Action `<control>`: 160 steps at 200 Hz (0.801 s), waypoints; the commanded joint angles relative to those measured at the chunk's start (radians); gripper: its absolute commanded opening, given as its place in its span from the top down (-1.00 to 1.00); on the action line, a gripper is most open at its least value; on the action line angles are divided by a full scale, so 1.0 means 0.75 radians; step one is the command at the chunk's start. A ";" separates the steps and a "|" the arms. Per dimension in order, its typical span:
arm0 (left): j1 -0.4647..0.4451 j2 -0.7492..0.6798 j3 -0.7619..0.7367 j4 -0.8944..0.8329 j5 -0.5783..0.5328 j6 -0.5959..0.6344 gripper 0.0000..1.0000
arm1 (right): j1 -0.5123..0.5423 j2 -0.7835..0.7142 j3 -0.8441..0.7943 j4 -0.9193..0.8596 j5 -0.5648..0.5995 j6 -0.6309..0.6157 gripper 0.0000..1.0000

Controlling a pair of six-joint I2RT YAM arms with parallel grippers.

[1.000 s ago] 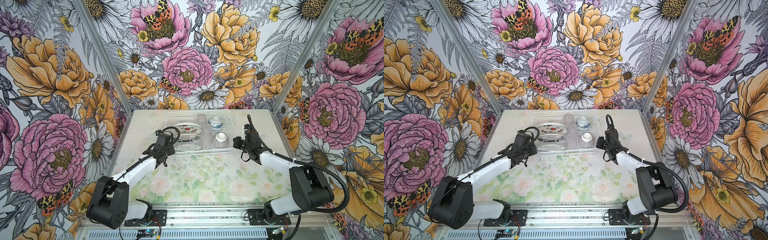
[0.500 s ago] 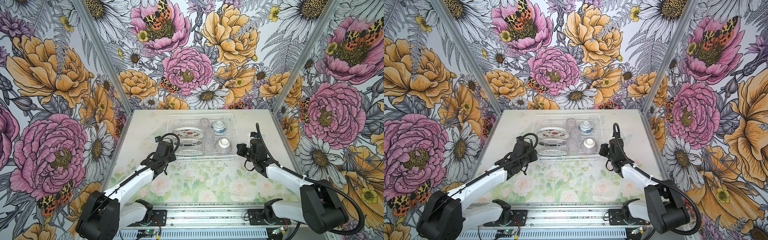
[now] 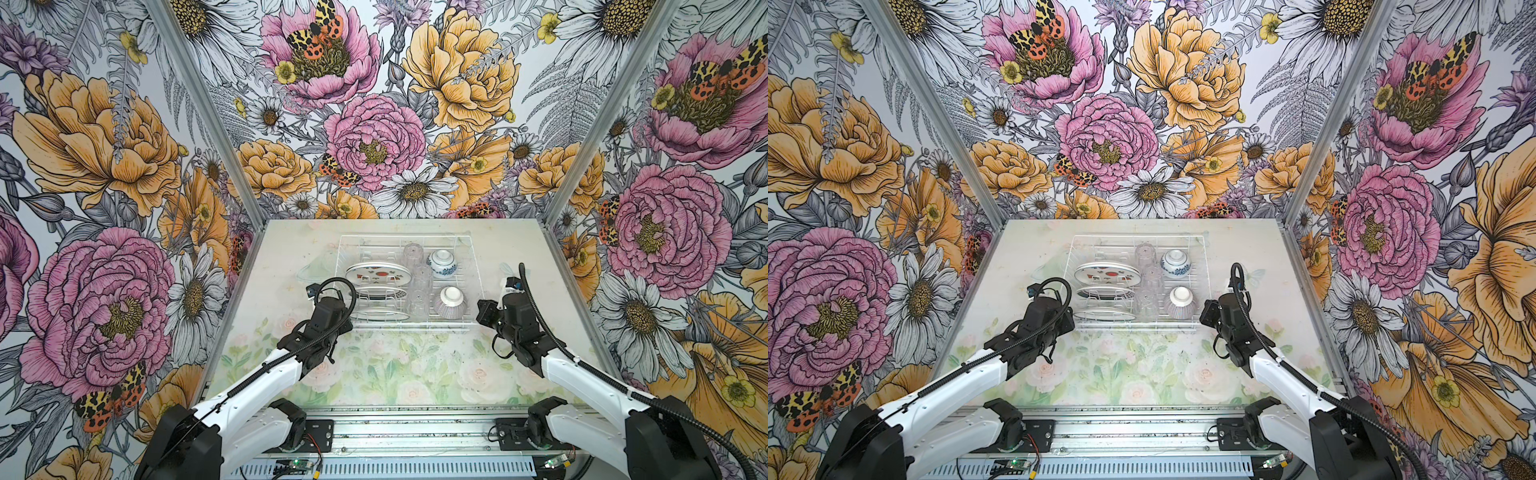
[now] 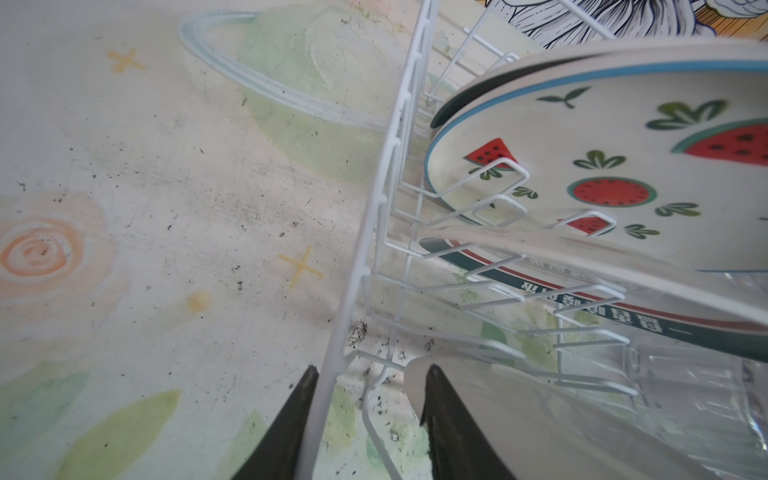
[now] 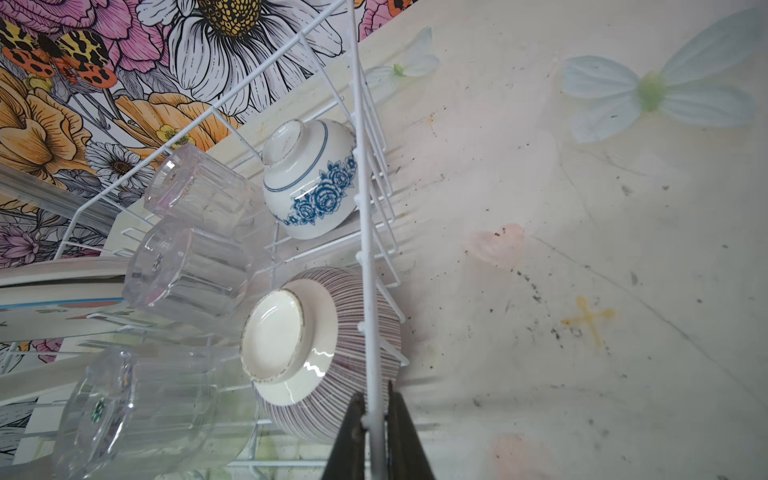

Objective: Unload the mixed dishes from the dish rack

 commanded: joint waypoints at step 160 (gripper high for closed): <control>-0.152 -0.133 0.041 -0.385 0.039 0.020 -0.71 | 0.057 -0.159 0.018 -0.416 0.207 -0.036 -0.15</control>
